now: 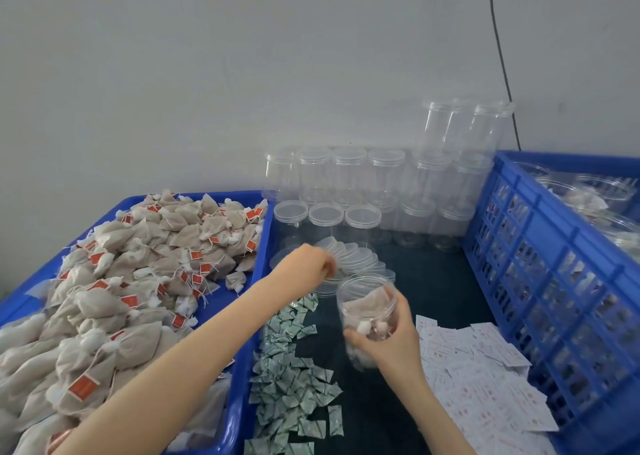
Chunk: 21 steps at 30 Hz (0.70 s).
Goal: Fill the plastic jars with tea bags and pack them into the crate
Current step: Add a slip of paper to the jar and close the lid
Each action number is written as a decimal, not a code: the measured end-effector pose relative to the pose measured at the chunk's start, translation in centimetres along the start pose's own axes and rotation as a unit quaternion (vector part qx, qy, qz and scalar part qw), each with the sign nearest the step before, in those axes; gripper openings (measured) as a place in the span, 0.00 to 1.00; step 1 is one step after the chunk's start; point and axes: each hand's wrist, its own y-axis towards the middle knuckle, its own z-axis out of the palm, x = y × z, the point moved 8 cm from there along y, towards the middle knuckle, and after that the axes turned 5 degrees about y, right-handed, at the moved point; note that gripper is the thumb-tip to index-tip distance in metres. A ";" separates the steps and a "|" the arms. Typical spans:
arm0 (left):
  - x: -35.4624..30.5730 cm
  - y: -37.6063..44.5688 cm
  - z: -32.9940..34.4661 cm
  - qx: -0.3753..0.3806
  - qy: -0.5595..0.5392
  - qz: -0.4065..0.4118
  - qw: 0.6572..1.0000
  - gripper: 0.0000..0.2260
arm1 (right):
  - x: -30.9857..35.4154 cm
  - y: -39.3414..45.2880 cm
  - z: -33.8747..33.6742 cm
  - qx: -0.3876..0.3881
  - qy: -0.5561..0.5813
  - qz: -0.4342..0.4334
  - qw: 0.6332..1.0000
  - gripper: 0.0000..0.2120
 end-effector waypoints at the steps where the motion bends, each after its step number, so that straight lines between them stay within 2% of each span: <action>1: 0.7 0.2 1.9 0.066 0.070 -0.009 0.995 0.14 | -0.1 0.1 -0.6 -0.009 -0.007 -0.006 1.000 0.42; 2: 1.2 0.1 3.7 0.121 0.117 -0.013 0.986 0.14 | -0.4 0.2 -1.1 -0.017 -0.010 -0.011 1.000 0.42; 4: 1.8 -0.1 6.7 0.179 0.170 -0.014 0.969 0.12 | -0.9 0.3 -1.9 -0.034 -0.008 -0.016 0.999 0.42; 6: 1.9 -0.2 9.1 0.217 0.225 -0.003 0.950 0.11 | -1.6 0.3 -2.2 -0.044 0.006 -0.013 0.999 0.42; 9: 1.9 0.0 11.6 0.253 0.273 0.013 0.928 0.18 | -2.5 -0.1 -1.7 -0.045 0.025 -0.002 0.999 0.43; 12: 1.6 0.3 12.2 0.231 0.315 0.028 0.920 0.19 | -3.2 -0.5 -1.0 -0.061 0.036 0.008 0.997 0.41; 16: 1.9 0.3 12.1 0.199 0.320 0.031 0.926 0.14 | -3.9 -0.7 0.1 -0.063 0.034 0.012 0.997 0.42; 21: 1.3 0.6 8.2 0.112 0.227 0.006 0.967 0.11 | -4.2 -1.0 0.5 -0.048 -0.001 -0.014 0.999 0.43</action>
